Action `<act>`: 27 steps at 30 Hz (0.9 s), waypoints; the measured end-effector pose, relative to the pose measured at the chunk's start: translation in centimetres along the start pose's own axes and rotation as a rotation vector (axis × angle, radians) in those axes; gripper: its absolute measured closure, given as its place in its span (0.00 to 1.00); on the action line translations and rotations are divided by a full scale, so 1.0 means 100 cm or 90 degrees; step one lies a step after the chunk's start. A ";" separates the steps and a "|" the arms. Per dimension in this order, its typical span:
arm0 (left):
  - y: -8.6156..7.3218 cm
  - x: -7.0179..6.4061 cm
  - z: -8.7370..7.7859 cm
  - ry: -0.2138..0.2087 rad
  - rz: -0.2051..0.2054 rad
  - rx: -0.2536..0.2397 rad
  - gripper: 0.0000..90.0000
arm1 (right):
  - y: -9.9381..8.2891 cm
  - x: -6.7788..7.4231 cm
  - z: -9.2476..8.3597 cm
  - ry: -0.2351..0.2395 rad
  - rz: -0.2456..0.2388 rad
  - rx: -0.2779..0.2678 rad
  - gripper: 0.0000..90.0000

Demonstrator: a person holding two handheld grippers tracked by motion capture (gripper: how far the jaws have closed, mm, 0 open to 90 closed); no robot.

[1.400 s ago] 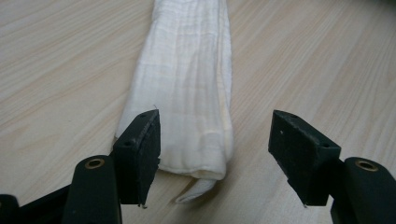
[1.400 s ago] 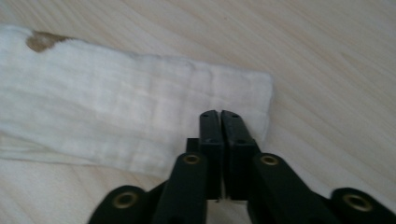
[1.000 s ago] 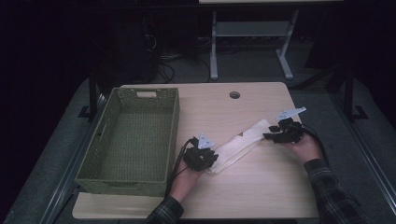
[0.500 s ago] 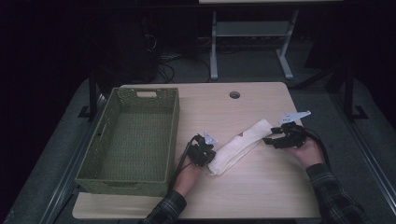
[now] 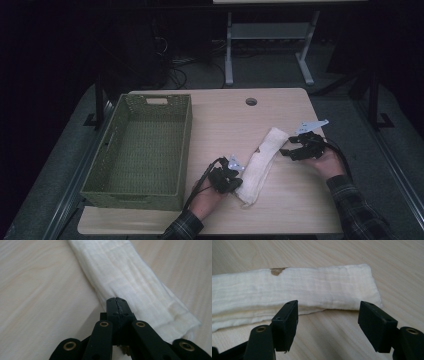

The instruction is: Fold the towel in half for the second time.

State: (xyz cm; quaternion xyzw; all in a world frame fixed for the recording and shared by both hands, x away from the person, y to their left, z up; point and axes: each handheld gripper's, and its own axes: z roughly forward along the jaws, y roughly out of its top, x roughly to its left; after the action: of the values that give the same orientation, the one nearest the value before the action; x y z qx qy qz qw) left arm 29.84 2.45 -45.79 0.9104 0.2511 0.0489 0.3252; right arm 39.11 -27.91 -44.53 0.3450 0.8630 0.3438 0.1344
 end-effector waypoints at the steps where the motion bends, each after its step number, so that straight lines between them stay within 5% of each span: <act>1: 0.001 -0.003 0.001 -0.007 0.004 0.001 1.00 | 0.000 0.000 0.001 0.000 0.000 0.001 0.36; 9: 0.006 -0.032 0.009 -0.061 0.046 -0.002 1.00 | 0.001 0.000 0.004 0.004 -0.005 0.003 0.37; 14: 0.008 -0.046 0.012 -0.089 0.065 -0.001 0.99 | 0.001 0.000 0.003 0.011 0.004 -0.001 0.52; 18: 0.008 -0.041 0.009 -0.087 0.073 0.000 0.95 | 0.003 -0.005 0.007 0.012 0.010 0.007 0.78; 22: 0.006 -0.033 0.003 -0.074 0.052 -0.016 0.89 | 0.006 -0.006 0.014 0.020 0.013 0.024 0.97; 27: 0.003 -0.019 -0.008 -0.051 0.041 -0.031 0.80 | 0.011 -0.002 0.031 0.040 0.002 0.041 0.99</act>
State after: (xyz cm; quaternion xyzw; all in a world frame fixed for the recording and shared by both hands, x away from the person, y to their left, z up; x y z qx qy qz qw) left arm 28.13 1.74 -44.87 0.9110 0.2074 0.0288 0.3553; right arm 41.30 -25.94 -45.99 0.3391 0.8771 0.3266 0.0954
